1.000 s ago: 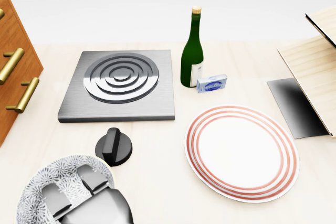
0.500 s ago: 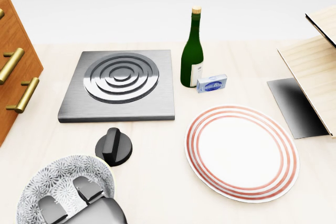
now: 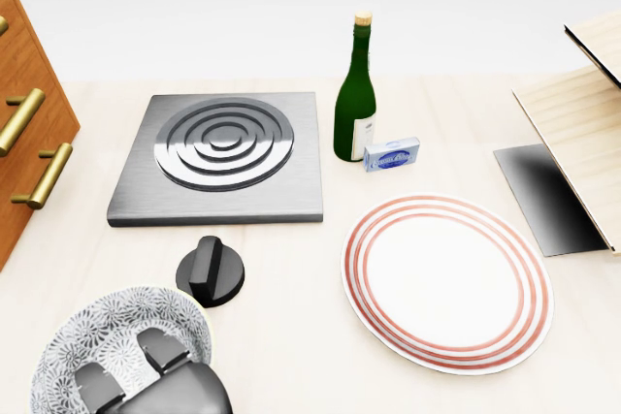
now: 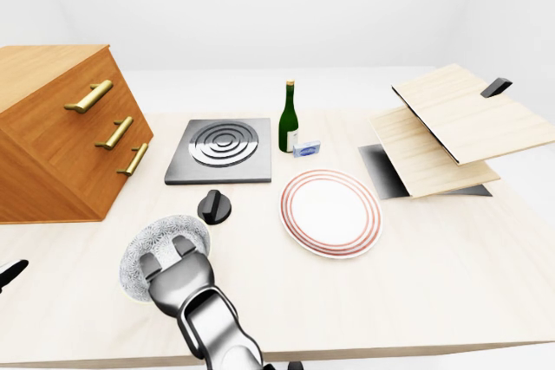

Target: Pick up the akita bowl and put it on the plate.

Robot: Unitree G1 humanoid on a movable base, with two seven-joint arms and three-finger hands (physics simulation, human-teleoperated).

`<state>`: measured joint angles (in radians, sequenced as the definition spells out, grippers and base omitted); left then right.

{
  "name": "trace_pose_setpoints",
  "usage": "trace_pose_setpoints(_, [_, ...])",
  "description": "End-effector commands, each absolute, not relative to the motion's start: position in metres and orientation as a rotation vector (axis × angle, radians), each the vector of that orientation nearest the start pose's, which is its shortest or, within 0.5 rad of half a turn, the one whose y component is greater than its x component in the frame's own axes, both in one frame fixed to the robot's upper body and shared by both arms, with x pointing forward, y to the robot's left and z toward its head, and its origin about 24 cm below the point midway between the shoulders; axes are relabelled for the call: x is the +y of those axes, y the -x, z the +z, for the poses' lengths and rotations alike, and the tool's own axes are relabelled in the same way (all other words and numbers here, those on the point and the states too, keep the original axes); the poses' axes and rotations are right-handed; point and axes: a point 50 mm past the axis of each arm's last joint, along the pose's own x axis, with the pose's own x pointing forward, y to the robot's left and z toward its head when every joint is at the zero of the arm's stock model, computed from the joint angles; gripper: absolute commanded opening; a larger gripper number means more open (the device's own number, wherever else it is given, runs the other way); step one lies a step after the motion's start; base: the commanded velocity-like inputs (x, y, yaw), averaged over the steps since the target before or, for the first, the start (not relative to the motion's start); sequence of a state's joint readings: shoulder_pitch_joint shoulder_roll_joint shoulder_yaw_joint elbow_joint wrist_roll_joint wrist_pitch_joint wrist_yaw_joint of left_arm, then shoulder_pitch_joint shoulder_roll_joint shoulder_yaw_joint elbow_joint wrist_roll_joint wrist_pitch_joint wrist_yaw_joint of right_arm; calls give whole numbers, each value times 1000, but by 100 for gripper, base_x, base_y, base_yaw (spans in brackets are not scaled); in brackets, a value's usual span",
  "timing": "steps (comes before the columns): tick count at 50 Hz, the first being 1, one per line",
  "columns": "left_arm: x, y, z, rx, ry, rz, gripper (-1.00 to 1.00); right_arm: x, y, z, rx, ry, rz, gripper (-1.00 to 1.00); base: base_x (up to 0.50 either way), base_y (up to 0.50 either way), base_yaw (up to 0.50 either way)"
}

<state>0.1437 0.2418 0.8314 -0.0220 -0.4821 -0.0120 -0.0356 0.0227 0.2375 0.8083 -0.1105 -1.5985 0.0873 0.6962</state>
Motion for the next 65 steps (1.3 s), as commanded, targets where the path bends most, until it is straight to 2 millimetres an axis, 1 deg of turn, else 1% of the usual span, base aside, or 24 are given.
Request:
trace_pose_setpoints(1, [377, -140, 79, -201, 150, 787, 100, 65, -181, 75, -196, 1461, 951, 99, 0, 0, 0])
trace_pose_setpoints(5, [377, -140, 78, -201, 150, 787, 100, 66, -183, 75, -190, 1459, 954, 100, 0, 0, 0])
trace_pose_setpoints(17, [377, -141, 78, -201, 150, 787, 100, 68, -189, 64, -151, 1444, 974, 100, 0, 0, 0])
trace_pose_setpoints(37, [377, -141, 79, -203, 151, 785, 100, 69, -190, 60, -142, 1433, 979, 99, 0, 0, 0])
trace_pose_setpoints(48, [377, -140, 80, -203, 153, 784, 100, 72, -190, 53, -134, 1422, 991, 100, 0, 0, 0])
trace_pose_setpoints(58, [377, -141, 77, -203, 153, 784, 100, 73, -189, 51, -131, 1418, 999, 100, 0, 0, 0])
trace_pose_setpoints(65, [377, -141, 79, -203, 154, 785, 100, 75, -189, 49, -130, 1416, 1007, 99, 0, 0, 0])
